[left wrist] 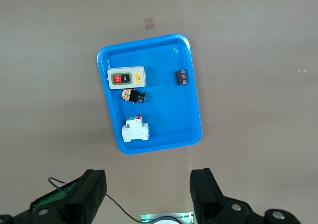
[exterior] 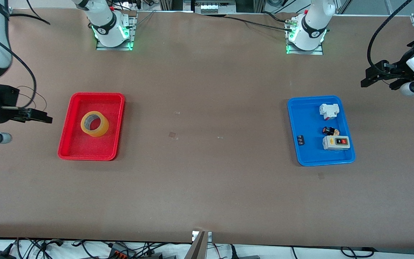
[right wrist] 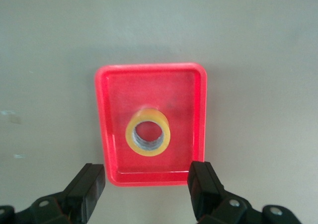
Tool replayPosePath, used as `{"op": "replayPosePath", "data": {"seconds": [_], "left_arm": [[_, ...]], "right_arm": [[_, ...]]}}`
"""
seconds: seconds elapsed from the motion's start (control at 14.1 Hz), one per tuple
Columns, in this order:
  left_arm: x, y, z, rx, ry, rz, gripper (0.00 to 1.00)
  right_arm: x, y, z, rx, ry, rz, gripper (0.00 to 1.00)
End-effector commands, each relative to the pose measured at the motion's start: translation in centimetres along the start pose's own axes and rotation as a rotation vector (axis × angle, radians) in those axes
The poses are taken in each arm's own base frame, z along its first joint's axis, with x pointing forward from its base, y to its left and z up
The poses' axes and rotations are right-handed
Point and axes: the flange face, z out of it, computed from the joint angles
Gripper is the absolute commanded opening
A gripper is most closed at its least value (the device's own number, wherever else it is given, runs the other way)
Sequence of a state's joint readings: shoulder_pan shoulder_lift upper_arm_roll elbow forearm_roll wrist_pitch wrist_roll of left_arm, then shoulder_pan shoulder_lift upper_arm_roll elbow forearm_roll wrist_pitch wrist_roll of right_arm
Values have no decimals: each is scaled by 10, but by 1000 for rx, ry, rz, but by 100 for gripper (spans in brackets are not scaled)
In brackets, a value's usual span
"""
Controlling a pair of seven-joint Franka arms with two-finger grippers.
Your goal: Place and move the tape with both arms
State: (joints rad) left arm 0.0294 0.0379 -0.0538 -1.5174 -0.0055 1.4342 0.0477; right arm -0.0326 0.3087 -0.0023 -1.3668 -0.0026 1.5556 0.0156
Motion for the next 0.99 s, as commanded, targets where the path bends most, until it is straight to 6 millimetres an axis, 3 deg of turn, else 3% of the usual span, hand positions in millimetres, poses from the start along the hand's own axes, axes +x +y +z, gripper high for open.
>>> {"op": "replayPosePath", "data": {"seconds": [0.0, 0.36, 0.57, 0.71, 0.92], "left_arm": [[2, -1, -2, -17, -10, -7, 100], [1, -1, -4, -16, -5, -8, 100], [0, 3, -6, -15, -3, -1, 100], [-1, 0, -9, -14, 2, -7, 100], [-1, -3, -9, -7, 3, -8, 100]], "right_arm": [[4, -4, -19, 16, 26, -24, 100], [2, -6, -53, 14, 129, -28, 100], [-11, -7, -66, 5, 134, -34, 100], [-27, -5, -56, 5, 143, -37, 100], [-55, -4, -26, 6, 150, -38, 100]]}}
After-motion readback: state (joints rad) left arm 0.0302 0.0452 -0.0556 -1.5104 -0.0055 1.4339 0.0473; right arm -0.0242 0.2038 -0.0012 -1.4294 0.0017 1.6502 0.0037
